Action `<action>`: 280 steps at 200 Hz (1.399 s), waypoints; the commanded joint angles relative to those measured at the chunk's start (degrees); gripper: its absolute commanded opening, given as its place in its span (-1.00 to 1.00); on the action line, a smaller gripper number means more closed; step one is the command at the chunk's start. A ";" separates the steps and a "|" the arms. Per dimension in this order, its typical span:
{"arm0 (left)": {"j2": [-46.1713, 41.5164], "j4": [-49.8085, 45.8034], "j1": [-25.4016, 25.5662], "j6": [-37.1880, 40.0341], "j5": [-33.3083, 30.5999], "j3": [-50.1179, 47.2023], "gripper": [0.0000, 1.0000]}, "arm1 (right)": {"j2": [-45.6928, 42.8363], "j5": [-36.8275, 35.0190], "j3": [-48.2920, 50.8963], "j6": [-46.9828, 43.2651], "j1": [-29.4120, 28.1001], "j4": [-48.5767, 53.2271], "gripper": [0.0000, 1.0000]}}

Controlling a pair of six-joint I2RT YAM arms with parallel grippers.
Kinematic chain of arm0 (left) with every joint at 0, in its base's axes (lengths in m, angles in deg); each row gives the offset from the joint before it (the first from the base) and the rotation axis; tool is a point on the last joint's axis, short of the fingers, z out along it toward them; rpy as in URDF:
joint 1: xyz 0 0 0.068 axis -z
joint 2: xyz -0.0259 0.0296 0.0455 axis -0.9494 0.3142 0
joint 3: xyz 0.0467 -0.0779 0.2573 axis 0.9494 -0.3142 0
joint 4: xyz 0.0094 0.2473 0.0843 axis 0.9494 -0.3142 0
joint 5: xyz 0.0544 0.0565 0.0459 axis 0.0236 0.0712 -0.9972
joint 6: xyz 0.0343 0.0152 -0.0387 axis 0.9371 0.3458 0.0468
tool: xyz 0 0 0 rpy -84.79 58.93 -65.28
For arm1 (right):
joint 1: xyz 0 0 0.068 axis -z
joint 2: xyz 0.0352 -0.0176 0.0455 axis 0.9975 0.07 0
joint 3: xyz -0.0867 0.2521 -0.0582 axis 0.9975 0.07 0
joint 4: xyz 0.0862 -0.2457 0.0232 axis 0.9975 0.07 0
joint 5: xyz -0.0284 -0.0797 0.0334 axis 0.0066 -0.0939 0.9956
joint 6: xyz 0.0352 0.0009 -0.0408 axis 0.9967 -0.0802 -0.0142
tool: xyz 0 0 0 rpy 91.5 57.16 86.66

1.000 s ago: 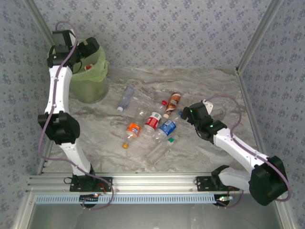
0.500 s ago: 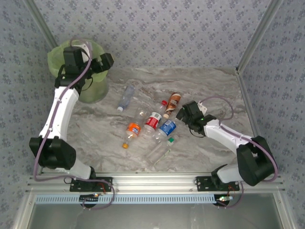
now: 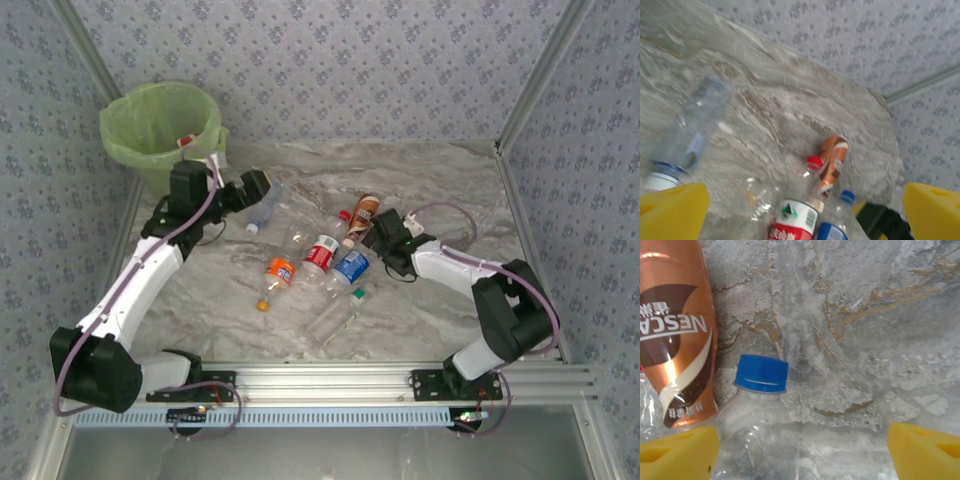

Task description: Put the plastic bottles in the bin

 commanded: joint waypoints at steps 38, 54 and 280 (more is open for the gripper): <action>1.21 1.20 8.35 -0.09 -0.03 -2.54 0.98 | 6.63 1.85 -5.98 1.20 -1.33 -1.55 0.74; 2.50 1.62 9.33 0.57 -0.02 -2.44 0.98 | 7.91 2.53 -6.86 1.05 -1.49 -1.58 0.74; 7.62 0.74 11.07 4.61 -0.94 -1.82 0.98 | 7.98 -0.87 -1.87 2.44 -2.04 -8.35 0.10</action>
